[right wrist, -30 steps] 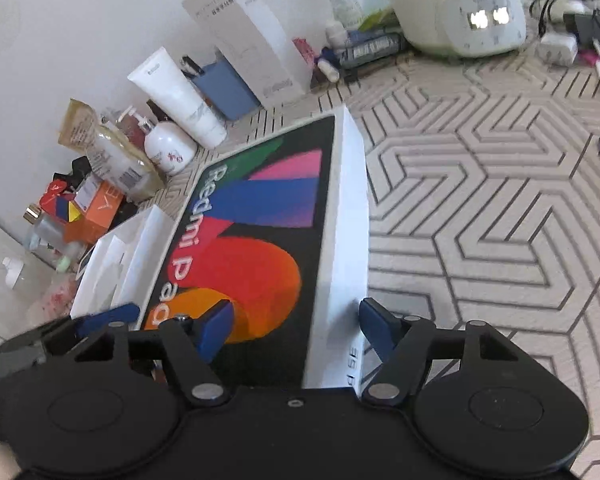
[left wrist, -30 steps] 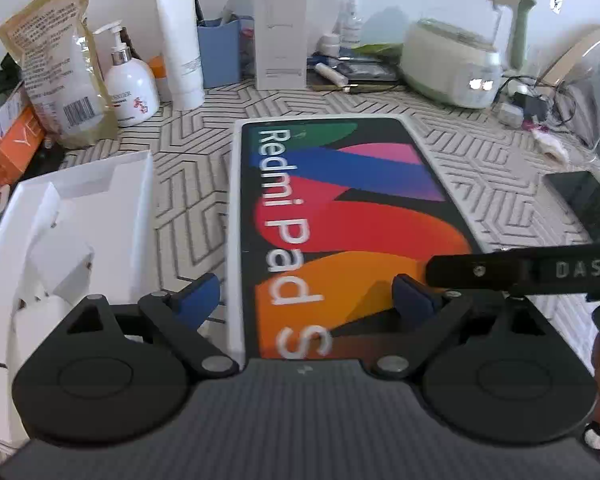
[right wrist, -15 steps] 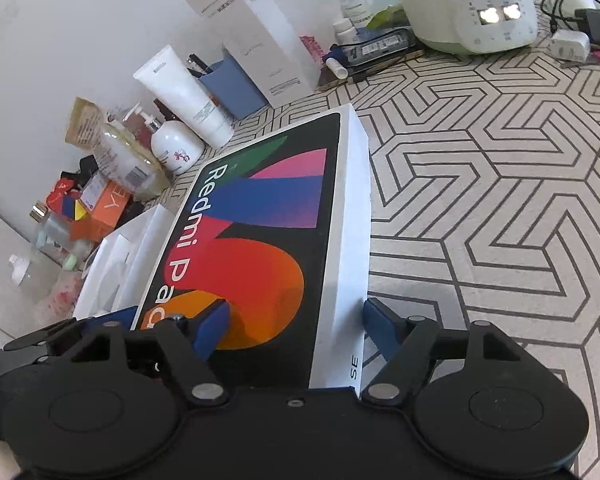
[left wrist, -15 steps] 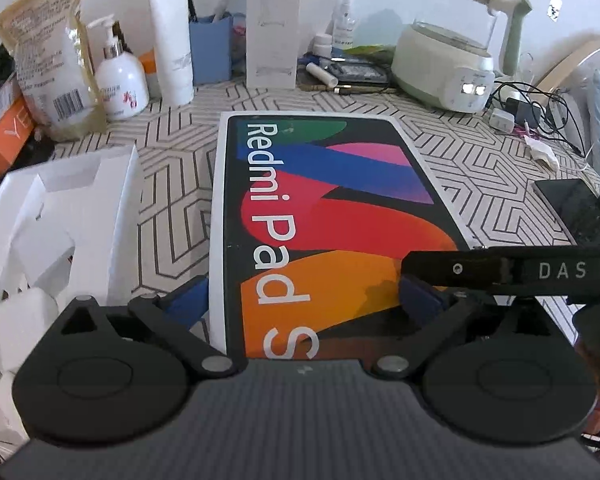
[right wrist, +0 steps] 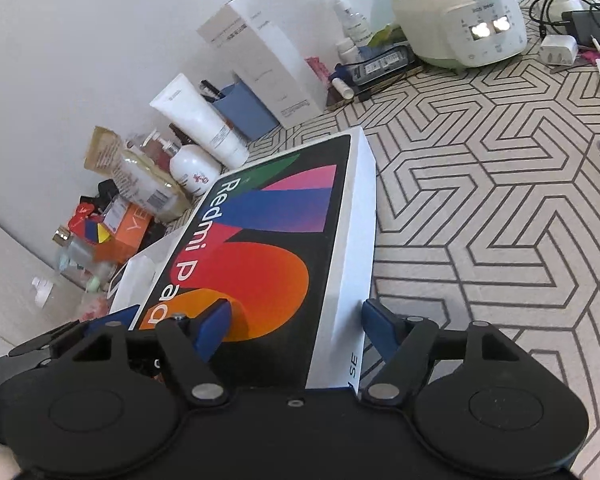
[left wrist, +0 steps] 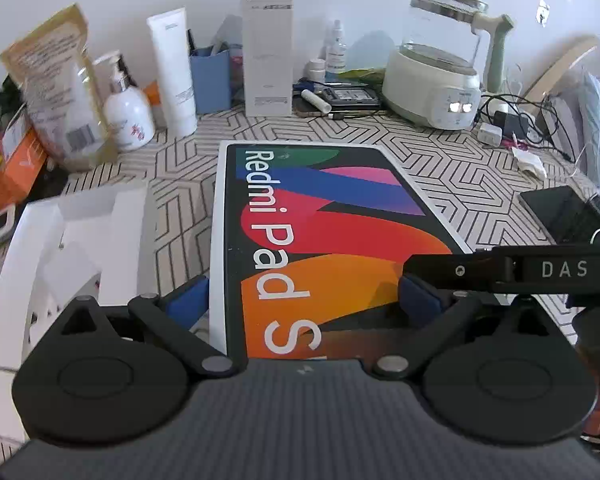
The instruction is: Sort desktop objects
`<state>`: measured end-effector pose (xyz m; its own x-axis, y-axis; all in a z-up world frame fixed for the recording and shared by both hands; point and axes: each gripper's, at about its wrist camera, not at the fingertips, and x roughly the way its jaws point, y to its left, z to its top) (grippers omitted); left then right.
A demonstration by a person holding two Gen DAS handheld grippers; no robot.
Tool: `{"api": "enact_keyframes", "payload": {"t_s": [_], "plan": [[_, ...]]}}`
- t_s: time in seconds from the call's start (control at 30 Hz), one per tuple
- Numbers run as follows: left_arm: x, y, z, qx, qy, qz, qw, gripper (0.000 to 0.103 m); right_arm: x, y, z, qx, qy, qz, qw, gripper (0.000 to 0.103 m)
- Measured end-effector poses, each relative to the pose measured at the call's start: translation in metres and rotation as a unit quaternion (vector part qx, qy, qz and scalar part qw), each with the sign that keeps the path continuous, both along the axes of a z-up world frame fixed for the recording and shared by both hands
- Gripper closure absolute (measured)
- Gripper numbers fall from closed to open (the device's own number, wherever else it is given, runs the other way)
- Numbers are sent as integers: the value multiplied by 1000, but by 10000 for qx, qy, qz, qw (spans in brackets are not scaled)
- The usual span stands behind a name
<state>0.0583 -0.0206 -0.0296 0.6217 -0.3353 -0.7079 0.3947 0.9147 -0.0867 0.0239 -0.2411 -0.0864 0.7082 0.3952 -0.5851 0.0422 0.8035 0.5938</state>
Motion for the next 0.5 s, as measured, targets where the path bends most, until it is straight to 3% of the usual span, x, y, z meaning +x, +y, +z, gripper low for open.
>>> {"api": "enact_keyframes", "payload": {"t_s": [0.2, 0.5], "plan": [[-9, 46, 21, -105, -123, 292, 9994, 3, 4, 24, 20, 75, -91, 364, 9993, 28], [-11, 124, 30, -444, -196, 924, 9945, 3, 28, 102, 58, -294, -217, 792, 9962, 29]]}}
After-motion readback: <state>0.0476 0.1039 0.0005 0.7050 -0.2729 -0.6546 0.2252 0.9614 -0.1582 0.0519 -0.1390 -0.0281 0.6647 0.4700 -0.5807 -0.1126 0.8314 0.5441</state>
